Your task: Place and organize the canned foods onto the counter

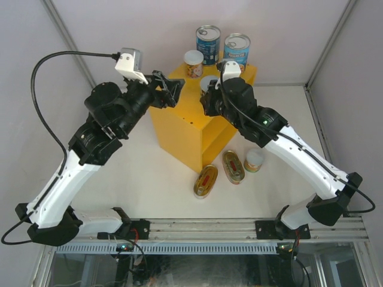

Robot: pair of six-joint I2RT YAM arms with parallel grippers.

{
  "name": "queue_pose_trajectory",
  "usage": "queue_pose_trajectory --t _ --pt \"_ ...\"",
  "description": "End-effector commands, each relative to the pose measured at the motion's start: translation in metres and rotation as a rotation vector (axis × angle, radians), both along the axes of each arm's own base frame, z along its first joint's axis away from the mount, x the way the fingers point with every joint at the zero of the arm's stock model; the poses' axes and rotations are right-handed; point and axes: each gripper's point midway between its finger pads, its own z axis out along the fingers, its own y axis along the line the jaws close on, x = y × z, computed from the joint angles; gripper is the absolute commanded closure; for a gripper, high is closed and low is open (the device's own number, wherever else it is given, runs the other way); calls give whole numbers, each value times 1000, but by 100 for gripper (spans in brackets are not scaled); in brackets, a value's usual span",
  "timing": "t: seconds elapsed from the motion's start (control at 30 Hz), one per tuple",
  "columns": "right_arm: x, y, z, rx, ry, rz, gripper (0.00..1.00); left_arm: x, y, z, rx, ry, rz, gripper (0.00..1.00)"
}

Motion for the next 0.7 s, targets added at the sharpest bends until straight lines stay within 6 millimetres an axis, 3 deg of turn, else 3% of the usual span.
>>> queue_pose_trajectory --t 0.0,0.37,0.67 --pt "10 2 23 35 -63 -3 100 -3 10 -7 14 -22 20 23" --pt "52 -15 11 17 -42 -40 100 -1 12 -33 78 -6 28 23" --pt "66 -15 10 8 -44 -41 100 0 13 -43 96 2 26 24"
